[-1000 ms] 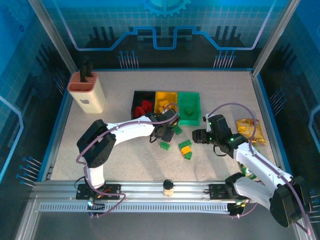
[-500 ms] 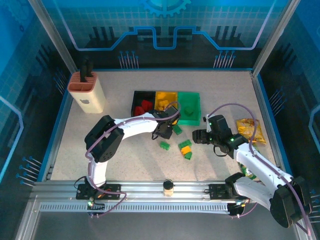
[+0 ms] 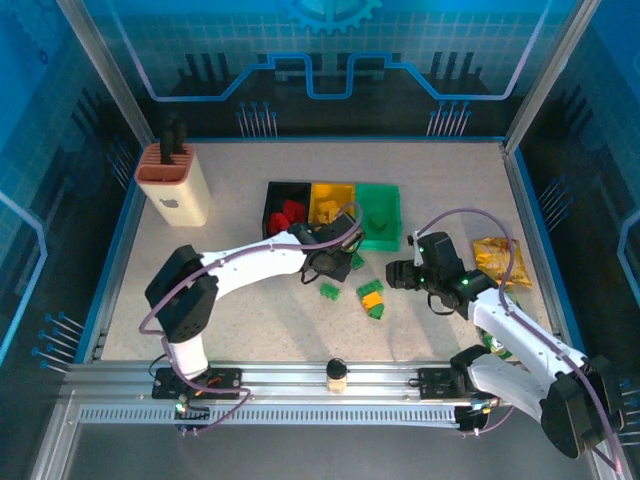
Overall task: Sort the legos into containers by color
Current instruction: Pick up the lego from the center of the table, then place the lego in the container.
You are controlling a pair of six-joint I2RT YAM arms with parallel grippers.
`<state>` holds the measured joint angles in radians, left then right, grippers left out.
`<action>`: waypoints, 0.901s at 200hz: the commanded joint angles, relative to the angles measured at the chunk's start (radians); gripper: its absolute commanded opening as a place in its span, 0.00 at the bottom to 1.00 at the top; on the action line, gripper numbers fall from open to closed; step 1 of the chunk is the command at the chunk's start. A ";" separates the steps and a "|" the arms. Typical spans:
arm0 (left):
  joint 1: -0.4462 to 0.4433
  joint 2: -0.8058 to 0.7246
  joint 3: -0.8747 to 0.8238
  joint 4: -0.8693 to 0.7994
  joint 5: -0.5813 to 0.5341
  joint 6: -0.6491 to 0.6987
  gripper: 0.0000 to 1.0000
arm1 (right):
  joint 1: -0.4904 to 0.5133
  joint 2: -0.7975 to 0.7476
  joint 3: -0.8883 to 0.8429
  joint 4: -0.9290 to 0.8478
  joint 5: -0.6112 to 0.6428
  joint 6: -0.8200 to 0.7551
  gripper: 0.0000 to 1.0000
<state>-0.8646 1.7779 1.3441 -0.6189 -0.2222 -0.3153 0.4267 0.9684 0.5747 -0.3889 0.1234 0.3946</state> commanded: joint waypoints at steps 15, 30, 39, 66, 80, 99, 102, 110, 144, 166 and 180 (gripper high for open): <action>0.002 -0.013 0.138 -0.030 0.017 0.004 0.22 | -0.023 -0.062 -0.017 -0.032 0.075 0.049 0.77; 0.004 0.045 0.231 -0.054 0.015 0.027 0.22 | -0.028 -0.088 -0.019 -0.045 0.073 0.052 0.77; 0.007 0.086 0.285 -0.063 0.019 0.037 0.22 | -0.030 -0.105 -0.018 -0.056 0.072 0.050 0.77; 0.041 0.218 0.442 -0.079 0.055 0.031 0.22 | -0.037 -0.155 -0.009 -0.101 0.074 0.044 0.77; 0.058 0.286 0.524 -0.103 0.067 0.024 0.21 | -0.039 -0.181 -0.003 -0.131 0.082 0.035 0.77; 0.072 0.352 0.610 -0.126 0.066 0.024 0.22 | -0.042 -0.217 0.004 -0.171 0.094 0.019 0.77; 0.075 0.360 0.620 -0.128 0.067 0.024 0.22 | -0.043 -0.221 0.004 -0.175 0.094 0.016 0.77; 0.081 0.380 0.645 -0.135 0.070 0.022 0.23 | -0.043 -0.232 0.004 -0.183 0.091 0.010 0.77; 0.097 0.423 0.725 -0.160 0.082 0.039 0.47 | -0.046 -0.239 0.003 -0.194 0.084 0.001 0.78; 0.093 0.378 0.737 -0.159 0.111 0.050 0.74 | -0.046 -0.231 -0.002 -0.180 0.061 0.000 0.78; 0.085 0.308 0.694 -0.124 0.103 0.048 0.77 | -0.045 -0.216 0.002 -0.170 0.035 -0.013 0.79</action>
<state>-0.7689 2.1929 2.0403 -0.7490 -0.1486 -0.2813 0.3977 0.7395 0.5674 -0.5537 0.1974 0.4068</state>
